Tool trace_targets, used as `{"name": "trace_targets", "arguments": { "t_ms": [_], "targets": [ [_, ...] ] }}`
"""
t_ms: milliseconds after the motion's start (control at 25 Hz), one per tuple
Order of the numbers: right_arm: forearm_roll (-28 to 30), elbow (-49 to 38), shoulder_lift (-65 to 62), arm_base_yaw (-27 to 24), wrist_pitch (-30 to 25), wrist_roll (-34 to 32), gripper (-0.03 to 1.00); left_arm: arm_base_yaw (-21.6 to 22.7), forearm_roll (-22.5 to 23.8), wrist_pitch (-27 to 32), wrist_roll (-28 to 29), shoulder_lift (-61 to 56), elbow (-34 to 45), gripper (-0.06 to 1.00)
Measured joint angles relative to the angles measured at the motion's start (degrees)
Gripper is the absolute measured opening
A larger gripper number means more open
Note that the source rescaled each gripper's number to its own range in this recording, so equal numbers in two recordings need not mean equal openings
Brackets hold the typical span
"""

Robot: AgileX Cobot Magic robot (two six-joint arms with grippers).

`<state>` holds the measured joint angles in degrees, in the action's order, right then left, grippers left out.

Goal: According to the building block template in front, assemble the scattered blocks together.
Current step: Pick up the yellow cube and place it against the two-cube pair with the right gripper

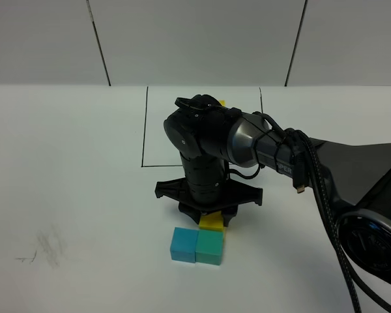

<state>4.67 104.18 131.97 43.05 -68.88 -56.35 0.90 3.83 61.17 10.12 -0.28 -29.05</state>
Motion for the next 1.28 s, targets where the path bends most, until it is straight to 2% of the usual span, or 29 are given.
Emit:
{"name": "trace_targets", "arguments": {
  "t_ms": [440, 800, 1280],
  "targets": [
    [-1.5, 0.0, 0.0, 0.0, -0.2, -0.6, 0.03, 0.0, 0.0, 0.0, 0.1, 0.0, 0.0, 0.9],
    [0.6, 0.0, 0.1, 0.0, -0.3, -0.6, 0.03, 0.0, 0.0, 0.0, 0.1, 0.0, 0.0, 0.9],
    [0.4, 0.0, 0.1, 0.0, -0.3, -1.6, 0.03, 0.0, 0.0, 0.0, 0.1, 0.0, 0.0, 0.9]
  ]
}}
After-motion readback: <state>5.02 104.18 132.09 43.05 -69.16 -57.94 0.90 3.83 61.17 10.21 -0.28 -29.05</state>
